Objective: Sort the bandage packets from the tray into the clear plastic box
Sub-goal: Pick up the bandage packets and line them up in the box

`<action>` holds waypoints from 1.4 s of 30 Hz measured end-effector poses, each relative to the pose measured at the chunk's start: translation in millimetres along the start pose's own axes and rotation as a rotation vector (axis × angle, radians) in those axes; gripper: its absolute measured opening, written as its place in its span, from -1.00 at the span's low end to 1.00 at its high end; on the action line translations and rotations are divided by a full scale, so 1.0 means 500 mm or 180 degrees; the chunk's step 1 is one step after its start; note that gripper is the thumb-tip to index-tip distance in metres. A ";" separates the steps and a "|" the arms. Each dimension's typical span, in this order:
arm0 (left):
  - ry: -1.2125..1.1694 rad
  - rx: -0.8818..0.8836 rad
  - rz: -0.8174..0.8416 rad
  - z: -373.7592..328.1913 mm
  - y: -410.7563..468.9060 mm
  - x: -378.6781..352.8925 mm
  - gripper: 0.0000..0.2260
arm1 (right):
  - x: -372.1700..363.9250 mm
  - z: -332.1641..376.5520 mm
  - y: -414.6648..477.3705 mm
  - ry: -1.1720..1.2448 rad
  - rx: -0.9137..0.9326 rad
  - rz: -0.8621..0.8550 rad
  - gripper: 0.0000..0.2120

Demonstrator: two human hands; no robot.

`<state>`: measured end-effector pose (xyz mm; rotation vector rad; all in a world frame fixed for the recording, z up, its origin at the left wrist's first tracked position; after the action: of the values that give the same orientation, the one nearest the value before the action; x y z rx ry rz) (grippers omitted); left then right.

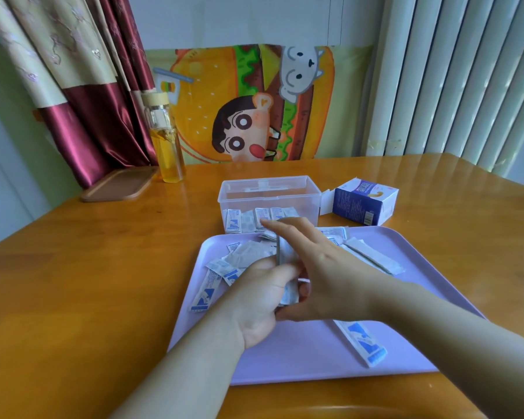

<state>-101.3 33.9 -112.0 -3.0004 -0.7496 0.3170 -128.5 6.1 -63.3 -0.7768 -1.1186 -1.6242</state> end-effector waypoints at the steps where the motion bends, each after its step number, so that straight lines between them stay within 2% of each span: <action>1: 0.0047 0.0007 -0.0044 -0.001 -0.001 0.000 -0.80 | 0.001 -0.001 -0.001 -0.0022 -0.0028 -0.0006 -0.05; 4: 0.0094 -0.0060 -0.0224 -0.006 0.001 0.008 -0.76 | 0.005 0.004 -0.004 -0.0057 -0.0049 -0.0058 -0.23; 10: 0.0255 -0.0017 -0.0281 -0.015 -0.004 0.012 -0.72 | 0.019 0.028 -0.008 -0.0183 0.0033 -0.0110 -0.29; 14: 0.0370 0.0129 -0.0090 -0.025 -0.009 0.012 -0.78 | 0.058 0.028 0.004 0.0415 0.0019 -0.0129 -0.48; 17: 0.0508 0.0095 0.0120 -0.048 -0.011 0.011 -0.91 | 0.105 0.007 0.020 0.1013 -0.0321 -0.0130 -0.66; 23: 0.0491 0.0129 0.0494 -0.088 0.019 -0.005 -0.85 | 0.163 -0.016 0.058 0.1140 -0.0546 -0.0149 -0.93; 26: 0.0564 0.0011 0.0461 -0.121 0.045 -0.009 -0.85 | 0.203 -0.024 0.080 0.0779 -0.0595 -0.0341 -0.89; 30: 0.2216 -0.0774 -0.0111 -0.221 0.102 0.028 -0.86 | 0.266 -0.032 0.130 0.0171 -0.0577 -0.0662 -0.94; 34: 0.2628 -0.1189 -0.0335 -0.305 0.155 0.041 -0.88 | 0.311 -0.069 0.187 -0.0198 -0.0671 -0.0873 -0.88; 37: 0.2895 -0.1078 -0.0355 -0.316 0.232 0.047 -0.89 | 0.313 -0.124 0.233 -0.0478 -0.0799 -0.0933 -0.83; 42: 0.2866 -0.0441 -0.0432 -0.264 0.342 0.081 -0.98 | 0.258 -0.228 0.285 -0.0478 -0.1074 -0.0764 -0.78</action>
<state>39.8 -95.7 -4.2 -2.7038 -0.8433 -1.0436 -31.6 -160.0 50.6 -1.0268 -1.0877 -2.0175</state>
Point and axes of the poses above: each hand's wrist, its own y-axis towards the middle knuckle, its own x-axis out of the back of the hand, z = x × y, the point moved 10 cm from there along y, towards the middle knuckle, and after that the axes turned 2 degrees about -x, right-handed, at the moved point
